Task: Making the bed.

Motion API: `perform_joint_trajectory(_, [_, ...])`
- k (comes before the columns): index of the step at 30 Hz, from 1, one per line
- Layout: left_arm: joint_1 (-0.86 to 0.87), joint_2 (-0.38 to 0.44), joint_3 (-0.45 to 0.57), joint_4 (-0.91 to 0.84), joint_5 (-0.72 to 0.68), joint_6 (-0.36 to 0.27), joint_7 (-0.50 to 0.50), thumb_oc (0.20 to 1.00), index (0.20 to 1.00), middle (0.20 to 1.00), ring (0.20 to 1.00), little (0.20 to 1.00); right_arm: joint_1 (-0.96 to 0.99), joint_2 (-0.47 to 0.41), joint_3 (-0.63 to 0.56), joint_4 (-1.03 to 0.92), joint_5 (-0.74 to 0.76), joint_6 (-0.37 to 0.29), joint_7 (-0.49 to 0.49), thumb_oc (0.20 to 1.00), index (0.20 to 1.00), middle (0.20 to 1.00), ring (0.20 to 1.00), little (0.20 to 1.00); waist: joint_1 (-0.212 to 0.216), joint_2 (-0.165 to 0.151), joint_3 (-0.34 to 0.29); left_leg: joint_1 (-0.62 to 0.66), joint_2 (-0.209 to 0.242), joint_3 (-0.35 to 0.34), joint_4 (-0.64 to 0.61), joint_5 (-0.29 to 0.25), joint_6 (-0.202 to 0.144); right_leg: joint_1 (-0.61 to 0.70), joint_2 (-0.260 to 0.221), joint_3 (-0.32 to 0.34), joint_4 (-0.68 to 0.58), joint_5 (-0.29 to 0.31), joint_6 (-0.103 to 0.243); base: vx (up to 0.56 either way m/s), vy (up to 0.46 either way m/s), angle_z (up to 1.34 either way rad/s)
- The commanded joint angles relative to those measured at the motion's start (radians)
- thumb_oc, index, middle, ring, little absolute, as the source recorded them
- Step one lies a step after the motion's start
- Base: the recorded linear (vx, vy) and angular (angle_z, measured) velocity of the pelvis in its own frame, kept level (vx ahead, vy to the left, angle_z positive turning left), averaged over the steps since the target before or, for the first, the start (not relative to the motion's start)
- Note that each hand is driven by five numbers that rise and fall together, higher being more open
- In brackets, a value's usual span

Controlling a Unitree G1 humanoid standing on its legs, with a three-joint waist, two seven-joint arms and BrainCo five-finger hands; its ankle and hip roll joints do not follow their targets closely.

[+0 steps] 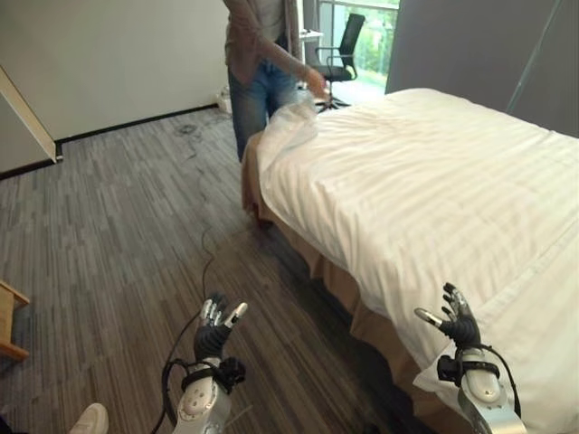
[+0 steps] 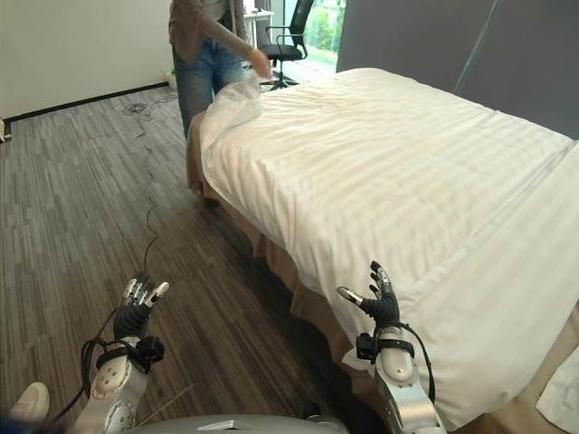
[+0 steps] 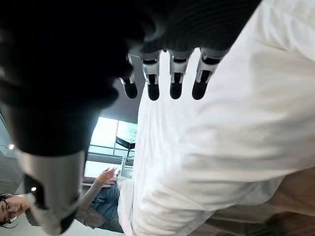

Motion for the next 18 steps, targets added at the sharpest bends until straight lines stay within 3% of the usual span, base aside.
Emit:
perform_joint_trajectory(1, [-0.068, 0.056, 0.013, -0.028, -0.014, -0.048, -0.009, 1.0, 1.0, 1.0, 1.0, 1.0, -0.085, 0.014, -0.022, -0.028, -0.026, -0.042, 0.003, 1.0, 1.0, 1.0, 1.0, 1.0, -0.011, -0.004, 0.061, 0.043, -0.016, 0.03, 0.013, -0.069, 0.006, 0.059, -0.011, -0.008, 0.029, -0.134, 0.002, 0.0, 0.0, 0.0])
perform_joint_trajectory(15, [-0.083, 0.056, -0.006, -0.017, -0.034, -0.038, -0.018, 1.0, 1.0, 1.0, 1.0, 1.0, -0.117, -0.014, -0.034, -0.067, -0.033, -0.05, 0.001, 1.0, 1.0, 1.0, 1.0, 1.0, -0.016, 0.004, 0.072, 0.05, -0.004, 0.024, 0.019, -0.073, 0.001, 0.049, 0.005, 0.01, 0.069, -0.173, -0.012, 0.0, -0.021, 0.0])
perform_joint_trajectory(16, [-0.096, 0.058, -0.017, -0.016, -0.033, -0.039, -0.013, 1.0, 1.0, 1.0, 1.0, 1.0, -0.139, -0.026, -0.029, -0.073, -0.034, -0.051, 0.0, 1.0, 1.0, 1.0, 1.0, 1.0, -0.017, -0.001, 0.089, 0.021, -0.002, 0.021, 0.082, -0.087, 0.0, 0.046, 0.004, 0.021, 0.073, -0.178, -0.02, -0.17, -0.333, -0.04])
perform_joint_trajectory(17, [-0.128, 0.061, -0.042, -0.038, -0.069, -0.044, -0.017, 1.0, 1.0, 1.0, 1.0, 1.0, -0.169, -0.064, -0.03, -0.095, -0.058, -0.059, -0.016, 1.0, 1.0, 1.0, 1.0, 1.0, 0.016, -0.036, 0.189, -0.216, 0.053, -0.057, 0.485, -0.03, -0.045, 0.075, 0.015, 0.008, 0.055, -0.193, -0.072, -0.17, -0.394, -0.02])
perform_joint_trajectory(18, [-0.128, 0.068, -0.04, -0.064, -0.075, -0.046, -0.026, 1.0, 1.0, 1.0, 1.0, 1.0, -0.174, -0.07, -0.033, -0.098, -0.067, -0.056, -0.029, 1.0, 1.0, 1.0, 1.0, 1.0, 0.038, -0.049, 0.22, -0.312, 0.057, -0.072, 0.592, 0.028, -0.046, 0.095, 0.022, -0.009, 0.036, -0.202, -0.089, -0.12, -0.357, 0.04])
